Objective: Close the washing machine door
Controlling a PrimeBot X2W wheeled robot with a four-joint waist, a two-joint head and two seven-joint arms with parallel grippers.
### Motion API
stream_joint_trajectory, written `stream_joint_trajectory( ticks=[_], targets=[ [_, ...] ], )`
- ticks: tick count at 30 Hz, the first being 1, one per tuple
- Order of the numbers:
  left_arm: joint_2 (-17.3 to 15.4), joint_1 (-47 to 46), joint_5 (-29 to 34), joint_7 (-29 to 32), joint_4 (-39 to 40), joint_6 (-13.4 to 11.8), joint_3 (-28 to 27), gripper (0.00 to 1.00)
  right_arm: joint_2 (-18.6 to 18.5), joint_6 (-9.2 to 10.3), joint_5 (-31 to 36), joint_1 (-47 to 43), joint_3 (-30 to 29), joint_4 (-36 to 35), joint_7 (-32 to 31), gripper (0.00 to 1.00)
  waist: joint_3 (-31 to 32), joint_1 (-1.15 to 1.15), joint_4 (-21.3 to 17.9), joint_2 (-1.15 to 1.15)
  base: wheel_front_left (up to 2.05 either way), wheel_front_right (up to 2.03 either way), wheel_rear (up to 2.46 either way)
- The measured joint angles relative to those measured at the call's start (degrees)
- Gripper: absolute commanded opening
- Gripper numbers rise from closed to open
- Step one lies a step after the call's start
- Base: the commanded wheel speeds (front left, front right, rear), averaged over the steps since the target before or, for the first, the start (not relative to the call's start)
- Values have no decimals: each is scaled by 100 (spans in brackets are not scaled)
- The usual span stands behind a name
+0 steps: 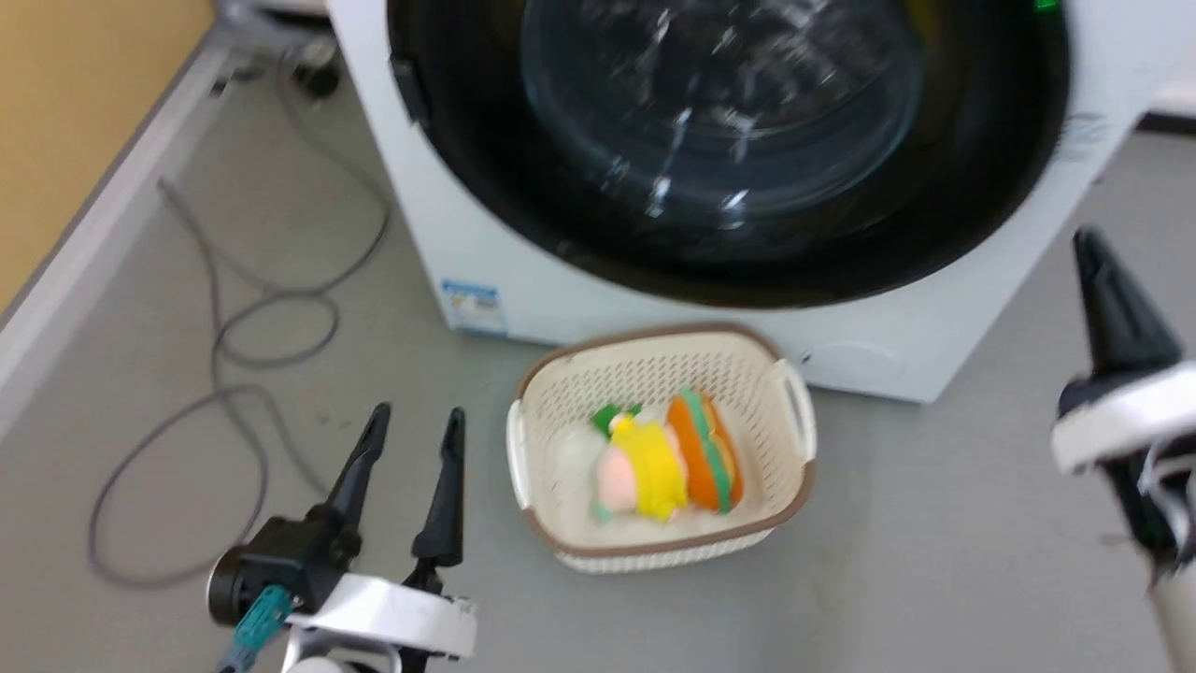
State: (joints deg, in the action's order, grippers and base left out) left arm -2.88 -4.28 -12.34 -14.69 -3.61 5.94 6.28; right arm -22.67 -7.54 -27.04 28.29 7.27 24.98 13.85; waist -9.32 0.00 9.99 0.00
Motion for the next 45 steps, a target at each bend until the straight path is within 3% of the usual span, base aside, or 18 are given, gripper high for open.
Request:
stream_joint_trajectory(
  ticks=[2, 3, 9, 15, 22, 23, 24, 38, 39, 45],
  targets=[
    [-1, 83, -3, 0, -8, -47, -56, 100, 160, 0, 34, -377, -168, -299, 29, 0, 156, 0, -110, 0, 0, 0, 0],
    [1, 176, -3, 0, -12, -96, -143, 100, 365, 0, 221, -944, -371, -772, 65, 0, 351, 0, -273, 0, 0, 0, 0],
    [2, 414, -2, 0, -18, -123, -321, 100, 940, 1, 800, -1920, -749, -1674, 65, 0, 672, 0, -607, 0, 0, 0, 0],
    [2, 573, -2, 0, -57, -123, -391, 100, 1467, 1, 996, -2590, -1079, -2117, 49, 0, 864, 0, -723, 0, 0, 0, 0],
    [2, 723, 14, 0, -158, -123, -343, 100, 1719, 1, 1184, -3203, -1210, -2270, 41, 0, 975, 0, -723, 0, 0, 0, 0],
    [2, 734, 19, 0, -168, -123, -335, 100, 1742, 1, 1188, -3253, -1215, -2299, 46, 41, 978, 0, -724, 0, 0, 0, 0],
    [2, 742, 27, 0, -186, -123, -333, 100, 1756, 1, 1203, -3283, -1218, -2303, 46, 100, 980, 0, -724, 0, 0, 0, 0],
    [2, 754, 112, 0, -279, -257, -334, 100, 1812, 1, 1247, -3339, -1213, -2267, 64, 100, 1006, 0, -693, 0, 0, 0, 0],
    [2, 754, 112, 0, -279, -275, -330, 0, 1814, 1, 1247, -3339, -1212, -2264, 64, 0, 1005, 0, -692, 0, 0, 0, 0],
    [2, 753, 114, 10, -279, -276, -326, 0, 1814, 1, 1246, -3337, -1214, -2264, 62, 0, 1005, 0, -692, 0, 0, 0, 0]
  ],
)
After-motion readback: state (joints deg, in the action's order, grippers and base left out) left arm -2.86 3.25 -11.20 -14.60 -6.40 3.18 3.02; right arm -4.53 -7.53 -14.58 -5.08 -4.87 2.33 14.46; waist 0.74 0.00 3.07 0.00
